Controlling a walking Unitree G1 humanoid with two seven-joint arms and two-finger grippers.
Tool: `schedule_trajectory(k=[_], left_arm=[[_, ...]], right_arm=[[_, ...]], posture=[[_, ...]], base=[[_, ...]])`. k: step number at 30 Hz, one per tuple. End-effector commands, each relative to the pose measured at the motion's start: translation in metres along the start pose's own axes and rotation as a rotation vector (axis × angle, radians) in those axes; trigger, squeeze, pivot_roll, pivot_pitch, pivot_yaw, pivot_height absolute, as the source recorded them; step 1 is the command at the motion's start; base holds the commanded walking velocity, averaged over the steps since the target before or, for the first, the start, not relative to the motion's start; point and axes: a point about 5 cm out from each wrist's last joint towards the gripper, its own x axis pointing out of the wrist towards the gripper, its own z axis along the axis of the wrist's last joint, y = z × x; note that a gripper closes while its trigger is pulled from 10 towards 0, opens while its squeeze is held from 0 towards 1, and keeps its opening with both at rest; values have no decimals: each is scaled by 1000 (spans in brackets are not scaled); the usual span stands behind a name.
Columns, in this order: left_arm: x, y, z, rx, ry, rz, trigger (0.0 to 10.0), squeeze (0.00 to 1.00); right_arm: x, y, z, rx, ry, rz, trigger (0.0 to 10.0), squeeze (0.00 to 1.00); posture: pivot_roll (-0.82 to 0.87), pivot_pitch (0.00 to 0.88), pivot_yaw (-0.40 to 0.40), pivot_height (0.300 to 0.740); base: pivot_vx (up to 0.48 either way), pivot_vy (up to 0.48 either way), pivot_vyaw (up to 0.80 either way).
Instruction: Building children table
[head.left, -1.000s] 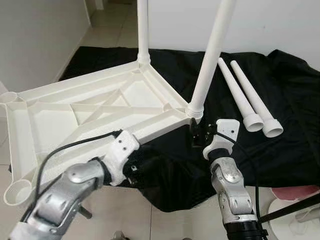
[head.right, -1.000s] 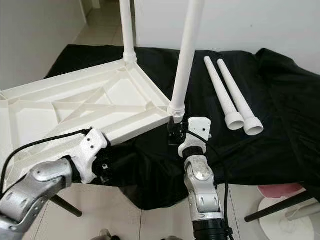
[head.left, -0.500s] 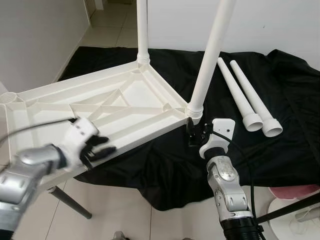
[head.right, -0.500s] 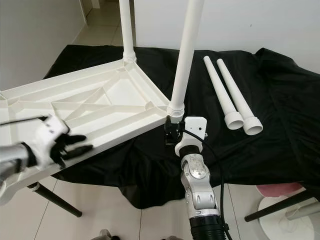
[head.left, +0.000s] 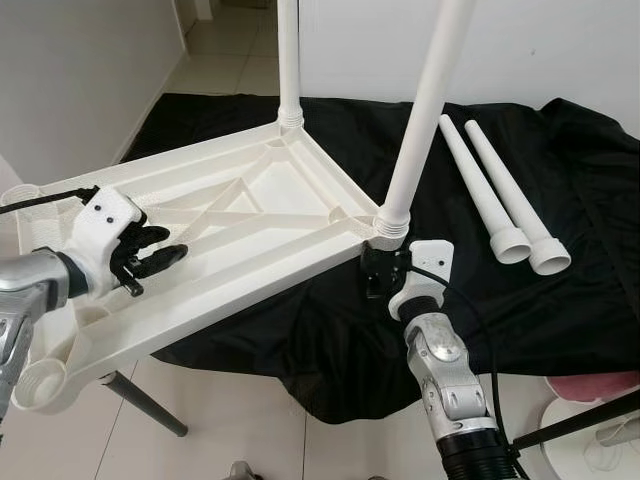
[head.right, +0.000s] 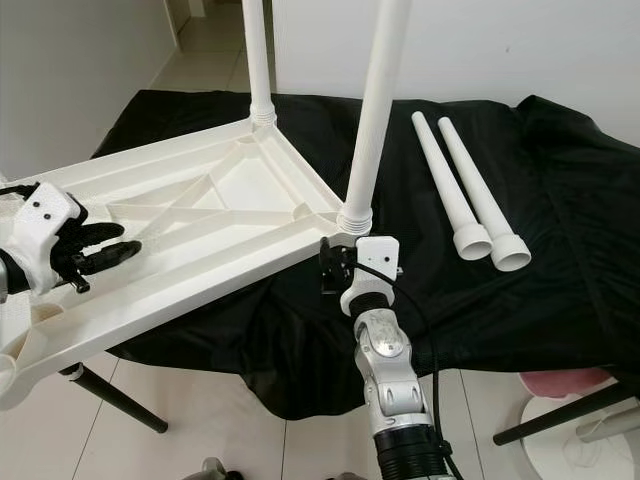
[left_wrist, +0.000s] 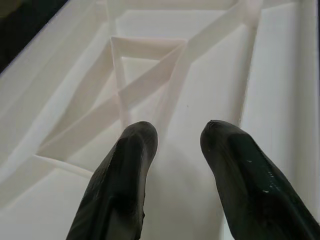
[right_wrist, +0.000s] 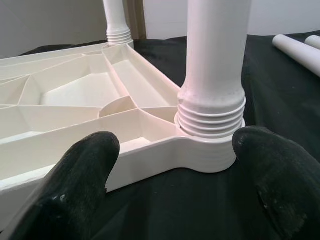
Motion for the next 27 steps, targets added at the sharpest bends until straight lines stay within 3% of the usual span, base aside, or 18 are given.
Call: schedule_trajectory(k=[1, 7, 11, 20, 27], left_arm=[[-1, 7, -1, 29, 9, 77, 10000, 0], [1, 17, -6, 30, 22, 178, 10000, 0], [-2, 20, -28, 42, 137, 226, 10000, 0], [-6, 26, -54, 91, 274, 332, 10000, 0], [-5, 29, -53, 66, 236, 376, 10000, 0]], right_arm=[[2, 0, -1, -1, 0, 6, 10000, 0], [5, 1, 2, -1, -10, 27, 10000, 0], [7, 1, 1, -16, -2, 44, 10000, 0], [9, 3, 1, -9, 3, 60, 10000, 0], [10, 5, 1, -4, 2, 65, 10000, 0]], posture=[[39, 74, -7, 740], [24, 68, -15, 740], [16, 68, -26, 740], [16, 75, -31, 740], [15, 78, -31, 740]], base=[[0, 0, 0], [0, 0, 0], [0, 0, 0], [0, 0, 0], [0, 0, 0]])
